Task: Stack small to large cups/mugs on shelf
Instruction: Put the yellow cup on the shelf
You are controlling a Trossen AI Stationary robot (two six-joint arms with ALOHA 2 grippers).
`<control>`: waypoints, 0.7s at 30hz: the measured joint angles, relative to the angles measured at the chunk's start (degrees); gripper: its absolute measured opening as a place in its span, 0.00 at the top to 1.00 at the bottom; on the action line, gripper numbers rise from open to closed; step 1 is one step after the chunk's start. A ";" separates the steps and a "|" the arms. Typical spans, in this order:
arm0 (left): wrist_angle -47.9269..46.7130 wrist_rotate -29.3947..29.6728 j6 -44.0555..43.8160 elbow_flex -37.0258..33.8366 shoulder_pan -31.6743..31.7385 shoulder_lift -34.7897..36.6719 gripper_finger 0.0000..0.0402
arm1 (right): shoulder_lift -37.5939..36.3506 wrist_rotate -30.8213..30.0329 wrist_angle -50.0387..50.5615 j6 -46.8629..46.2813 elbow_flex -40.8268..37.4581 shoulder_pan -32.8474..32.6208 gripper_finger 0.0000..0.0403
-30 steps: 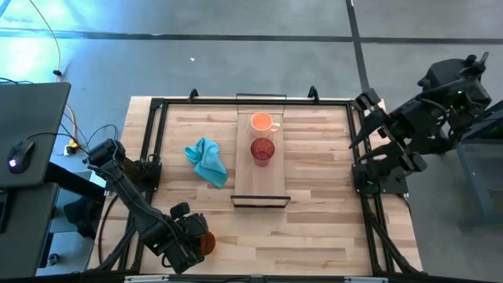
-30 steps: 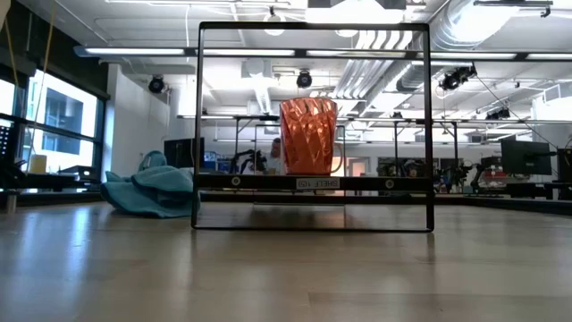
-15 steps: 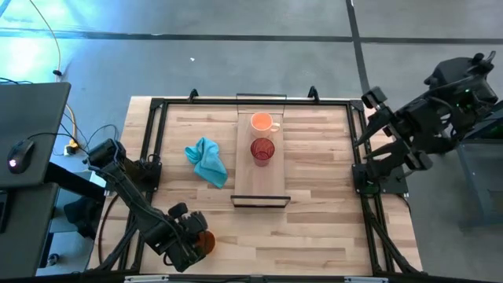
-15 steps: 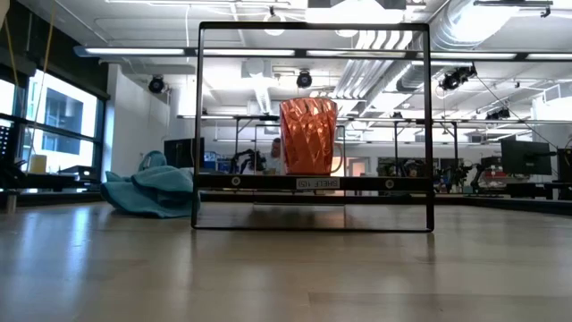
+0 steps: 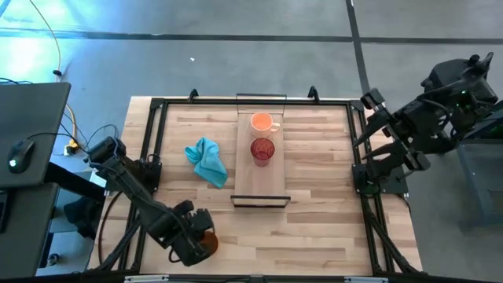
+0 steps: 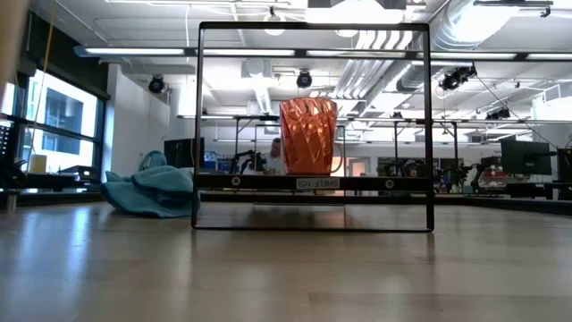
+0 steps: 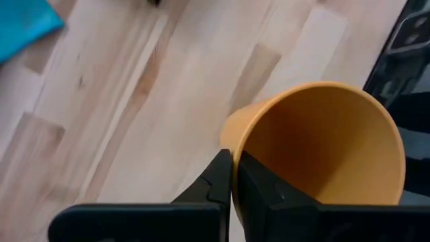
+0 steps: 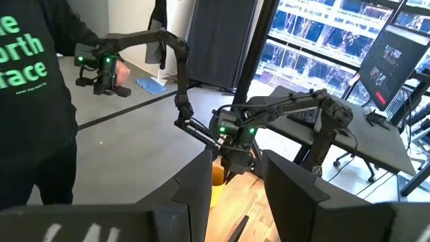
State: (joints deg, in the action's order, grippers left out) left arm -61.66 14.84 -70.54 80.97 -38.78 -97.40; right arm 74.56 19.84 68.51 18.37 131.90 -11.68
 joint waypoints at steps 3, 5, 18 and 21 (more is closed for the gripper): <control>-0.85 -0.05 3.49 1.99 2.15 0.64 0.99 | 0.00 0.00 0.99 -0.09 0.00 0.00 0.69; -1.34 0.01 5.64 3.50 3.55 0.85 1.00 | 0.02 0.00 1.62 -0.44 0.00 0.01 0.69; -6.57 -1.21 19.01 15.94 15.31 1.42 1.00 | -0.48 0.00 4.29 -2.93 -0.02 0.00 0.69; -7.20 -2.65 22.28 19.47 17.76 1.44 1.00 | -1.25 0.00 4.74 -3.08 -0.02 0.00 0.69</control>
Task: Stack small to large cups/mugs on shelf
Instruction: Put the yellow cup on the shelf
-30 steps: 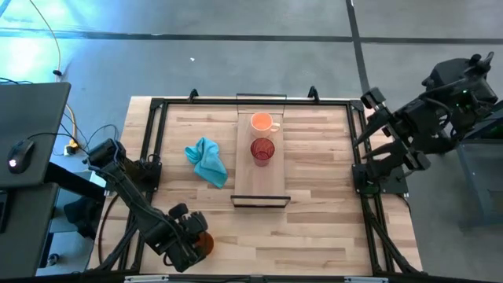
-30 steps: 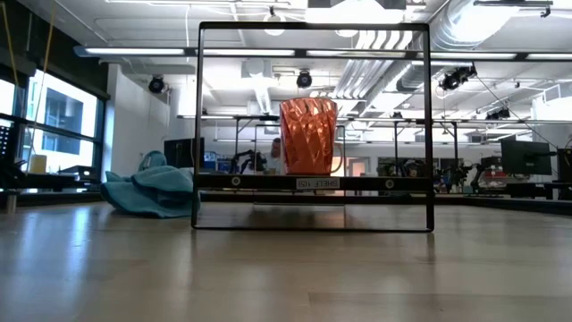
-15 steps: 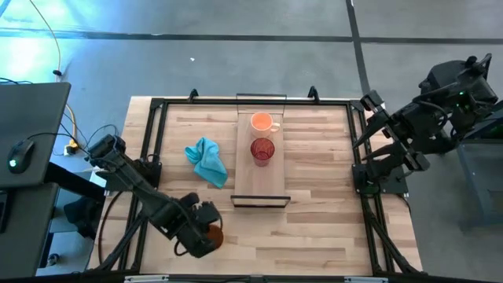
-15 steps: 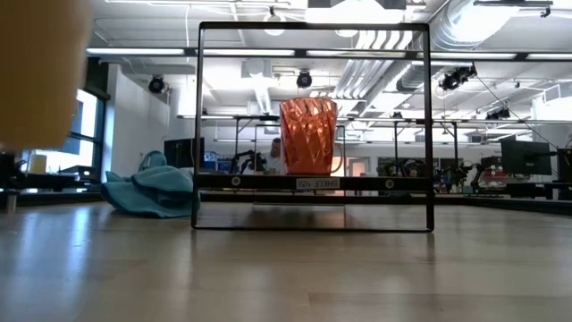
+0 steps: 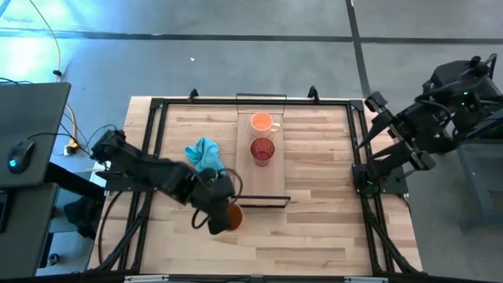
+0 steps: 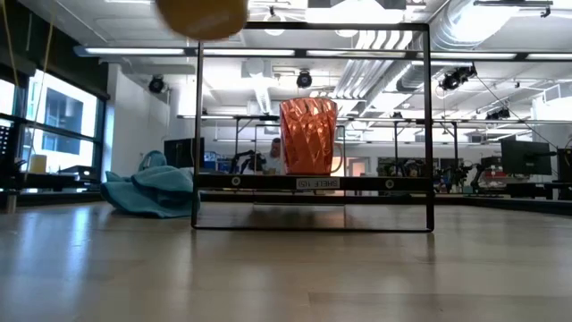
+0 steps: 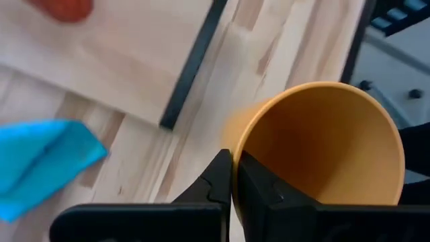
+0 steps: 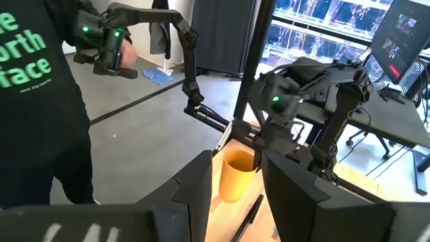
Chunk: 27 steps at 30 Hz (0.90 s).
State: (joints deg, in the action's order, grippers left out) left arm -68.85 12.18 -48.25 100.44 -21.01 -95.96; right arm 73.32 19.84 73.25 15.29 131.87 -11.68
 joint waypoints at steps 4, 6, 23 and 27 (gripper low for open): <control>-0.97 -1.24 4.03 5.39 2.67 0.00 1.00 | -1.21 -0.01 0.24 -0.26 0.00 0.01 0.69; -2.05 -1.24 5.69 8.10 3.79 0.00 1.00 | -1.92 -0.35 0.40 -0.26 0.00 0.00 0.69; -2.49 3.85 14.98 14.80 16.83 -0.82 1.00 | -7.88 -7.71 3.89 -2.83 0.00 0.00 0.69; -1.25 2.81 16.37 14.91 19.88 -1.53 1.00 | -9.19 -8.37 4.23 -2.98 0.00 0.00 0.69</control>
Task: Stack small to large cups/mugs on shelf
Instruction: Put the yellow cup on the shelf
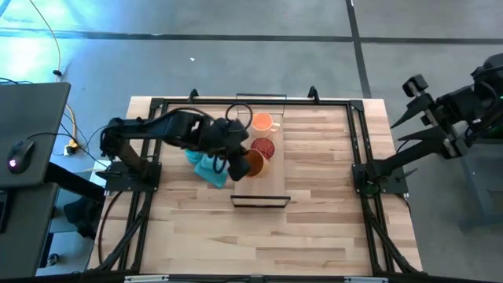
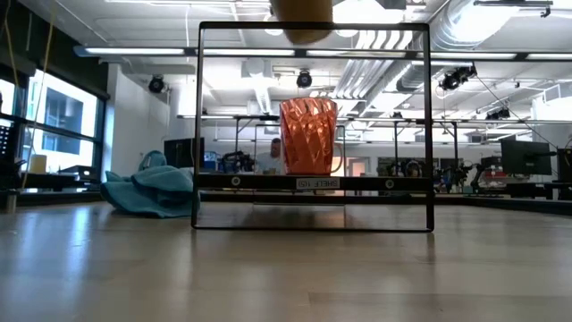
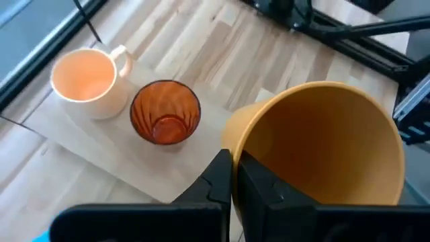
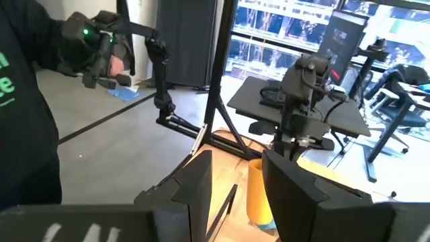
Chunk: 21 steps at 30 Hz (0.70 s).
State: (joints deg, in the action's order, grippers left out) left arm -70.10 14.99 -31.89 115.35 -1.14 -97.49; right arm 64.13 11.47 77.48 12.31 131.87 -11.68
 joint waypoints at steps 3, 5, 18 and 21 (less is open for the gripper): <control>-0.51 -2.32 0.73 -0.16 1.81 -0.96 1.00 | -0.81 -1.44 0.49 -0.81 0.00 0.00 0.69; 0.09 -3.34 1.03 -0.01 2.23 -1.72 1.00 | -1.21 -1.97 1.31 -1.06 0.00 0.02 0.69; -0.48 -5.87 1.71 -0.07 3.01 -6.06 1.00 | -1.97 -1.99 3.38 -0.49 0.00 0.01 0.69; -0.94 -6.16 1.47 -0.02 3.01 -7.05 1.00 | -2.09 -1.97 3.38 -0.30 0.00 0.02 0.69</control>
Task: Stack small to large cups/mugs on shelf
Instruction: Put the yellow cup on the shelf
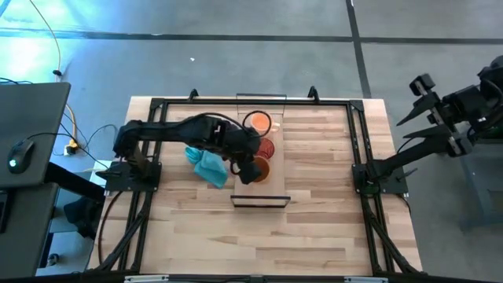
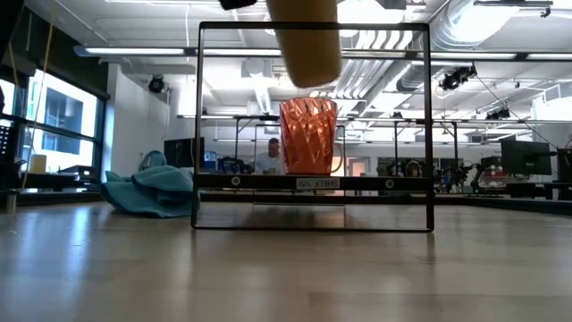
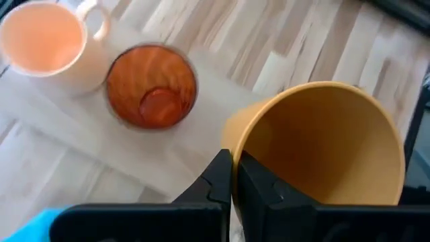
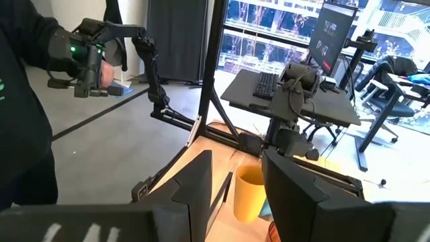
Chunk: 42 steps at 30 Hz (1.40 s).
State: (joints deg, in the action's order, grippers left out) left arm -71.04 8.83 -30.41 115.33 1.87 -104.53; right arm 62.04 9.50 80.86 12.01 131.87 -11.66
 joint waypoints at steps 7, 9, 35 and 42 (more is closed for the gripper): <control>-1.61 -0.45 -0.90 -0.13 0.00 -1.39 1.00 | -0.39 0.00 0.47 0.00 0.00 -0.02 0.69; -0.81 -0.45 -0.90 -0.10 0.00 -1.76 1.00 | -0.51 0.00 0.70 0.00 0.00 0.00 0.69; -0.83 -1.76 -2.49 -0.11 0.00 -2.56 1.00 | -0.59 0.01 1.35 0.02 0.00 -0.02 0.69; -0.79 -1.76 -3.04 -0.11 0.00 -2.61 1.00 | -0.59 0.02 1.37 0.02 0.00 -0.01 0.69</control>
State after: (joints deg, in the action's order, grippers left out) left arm -71.84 7.07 -33.45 115.22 1.87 -107.14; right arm 61.45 9.52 82.24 12.03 131.87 -11.67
